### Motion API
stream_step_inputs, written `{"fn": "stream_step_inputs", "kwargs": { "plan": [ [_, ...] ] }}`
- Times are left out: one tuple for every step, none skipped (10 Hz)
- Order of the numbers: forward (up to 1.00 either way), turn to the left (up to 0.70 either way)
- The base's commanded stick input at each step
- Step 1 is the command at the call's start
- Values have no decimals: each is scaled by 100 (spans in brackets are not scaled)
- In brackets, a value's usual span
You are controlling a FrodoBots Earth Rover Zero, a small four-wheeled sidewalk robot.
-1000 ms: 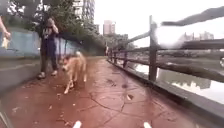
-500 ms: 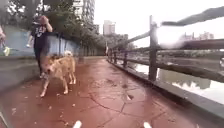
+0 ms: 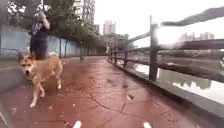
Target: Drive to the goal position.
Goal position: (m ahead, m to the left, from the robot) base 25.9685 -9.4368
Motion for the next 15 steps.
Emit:
{"fn": "stream_step_inputs", "kwargs": {
  "plan": [
    [50,0],
    [50,0],
    [50,0],
    [50,0],
    [12,0],
    [0,0],
    [0,0],
    [0,0],
    [0,0],
    [0,0],
    [0,0],
    [0,0],
    [0,0],
    [0,0],
    [50,0]
  ]
}}
